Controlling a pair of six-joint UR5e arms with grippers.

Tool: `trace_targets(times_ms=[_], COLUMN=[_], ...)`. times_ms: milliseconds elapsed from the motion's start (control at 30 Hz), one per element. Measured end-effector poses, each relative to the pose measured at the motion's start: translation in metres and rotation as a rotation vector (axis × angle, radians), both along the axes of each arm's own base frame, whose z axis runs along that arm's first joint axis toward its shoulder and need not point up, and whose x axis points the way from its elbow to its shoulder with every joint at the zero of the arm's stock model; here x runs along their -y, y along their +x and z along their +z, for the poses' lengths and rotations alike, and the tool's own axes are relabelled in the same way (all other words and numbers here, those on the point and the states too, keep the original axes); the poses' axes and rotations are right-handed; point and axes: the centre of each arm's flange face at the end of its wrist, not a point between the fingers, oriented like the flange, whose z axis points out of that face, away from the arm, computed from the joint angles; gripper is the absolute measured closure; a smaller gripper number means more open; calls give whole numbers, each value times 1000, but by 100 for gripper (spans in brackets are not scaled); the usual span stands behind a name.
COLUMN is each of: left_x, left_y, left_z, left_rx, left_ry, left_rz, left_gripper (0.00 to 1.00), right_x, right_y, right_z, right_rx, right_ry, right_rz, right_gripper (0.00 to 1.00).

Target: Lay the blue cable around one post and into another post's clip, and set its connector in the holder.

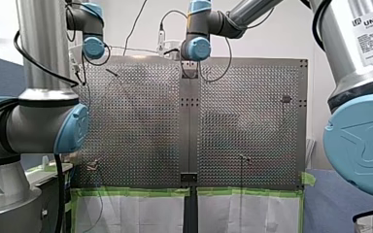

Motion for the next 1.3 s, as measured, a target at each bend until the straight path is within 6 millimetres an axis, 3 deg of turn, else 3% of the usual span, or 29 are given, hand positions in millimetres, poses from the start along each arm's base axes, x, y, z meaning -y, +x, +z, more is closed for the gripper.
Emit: trace_targets(times_ms=[200,600,933,1300], left_x=[-16,-20,-27,-41], left_y=[17,44,67,90], left_z=[-1,-12,-14,-32], left_rx=[-5,-30,-19,-20], left_ry=[12,23,-7,-45], left_rz=[-10,-52,-54,-59], left_gripper=[87,87,87,87], right_x=[7,20,33,41], right_y=[8,27,40,49], right_z=[2,-7,-1,-8], right_rx=[7,4,18,19], right_ry=[-7,-5,-11,-12], right_rz=[4,17,21,24], right_gripper=[100,100,100,100])
